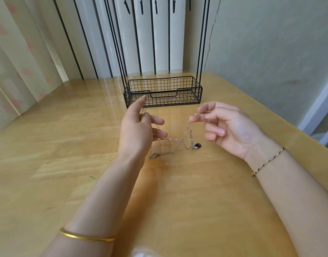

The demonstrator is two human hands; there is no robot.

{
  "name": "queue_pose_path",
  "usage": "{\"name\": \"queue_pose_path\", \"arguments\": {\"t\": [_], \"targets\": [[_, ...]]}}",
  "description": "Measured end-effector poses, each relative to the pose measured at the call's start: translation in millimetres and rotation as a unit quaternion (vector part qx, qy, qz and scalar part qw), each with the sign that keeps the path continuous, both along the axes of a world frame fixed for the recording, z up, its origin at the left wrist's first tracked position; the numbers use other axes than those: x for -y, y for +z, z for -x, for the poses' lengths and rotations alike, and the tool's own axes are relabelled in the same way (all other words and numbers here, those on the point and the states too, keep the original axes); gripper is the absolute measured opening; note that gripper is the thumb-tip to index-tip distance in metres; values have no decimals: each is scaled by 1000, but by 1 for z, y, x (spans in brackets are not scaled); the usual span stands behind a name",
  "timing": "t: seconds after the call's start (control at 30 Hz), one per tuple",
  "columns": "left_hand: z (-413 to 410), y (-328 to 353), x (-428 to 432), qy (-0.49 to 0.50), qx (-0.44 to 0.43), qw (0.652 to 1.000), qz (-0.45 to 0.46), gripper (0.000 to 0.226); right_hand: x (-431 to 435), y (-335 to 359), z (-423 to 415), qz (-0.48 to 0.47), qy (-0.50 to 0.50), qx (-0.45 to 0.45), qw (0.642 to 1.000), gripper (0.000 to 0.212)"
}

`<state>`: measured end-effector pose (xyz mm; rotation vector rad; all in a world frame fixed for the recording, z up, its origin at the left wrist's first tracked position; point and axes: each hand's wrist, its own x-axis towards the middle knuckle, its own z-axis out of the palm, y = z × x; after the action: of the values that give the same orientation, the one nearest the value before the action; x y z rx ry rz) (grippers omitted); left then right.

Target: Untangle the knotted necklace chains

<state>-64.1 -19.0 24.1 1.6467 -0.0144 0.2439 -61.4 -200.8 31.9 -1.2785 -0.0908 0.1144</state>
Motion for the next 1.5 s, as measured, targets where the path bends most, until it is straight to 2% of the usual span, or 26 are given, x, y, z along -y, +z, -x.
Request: {"name": "queue_pose_path", "arguments": {"t": [0.13, 0.4, 0.7, 0.9, 1.1, 1.23, 1.37, 1.5], "targets": [[2, 2, 0, 4, 10, 999, -47, 51, -4, 0, 4, 34, -2, 2, 999, 29], [4, 9, -1, 50, 71, 996, -37, 61, -4, -3, 5, 91, 4, -32, 995, 33], [7, 17, -7, 68, 88, 992, -60, 65, -4, -13, 2, 254, -38, -31, 966, 47], [5, 13, -10, 84, 98, 981, -148, 67, -5, -16, 2, 329, -53, 2, 943, 54], [-1, 5, -14, 115, 132, 954, -244, 74, -5, -18, 3, 435, -48, 47, 898, 65], [-2, 2, -15, 131, 124, 938, -295, 75, -7, -19, 5, 478, -12, 48, 877, 72], [-2, 2, -16, 140, 110, 923, -342, 74, -12, -18, 7, 494, 43, 39, 867, 63], [-3, -1, -17, 120, 90, 914, -378, 74, -14, -17, 5, 510, 51, 38, 858, 52]]}}
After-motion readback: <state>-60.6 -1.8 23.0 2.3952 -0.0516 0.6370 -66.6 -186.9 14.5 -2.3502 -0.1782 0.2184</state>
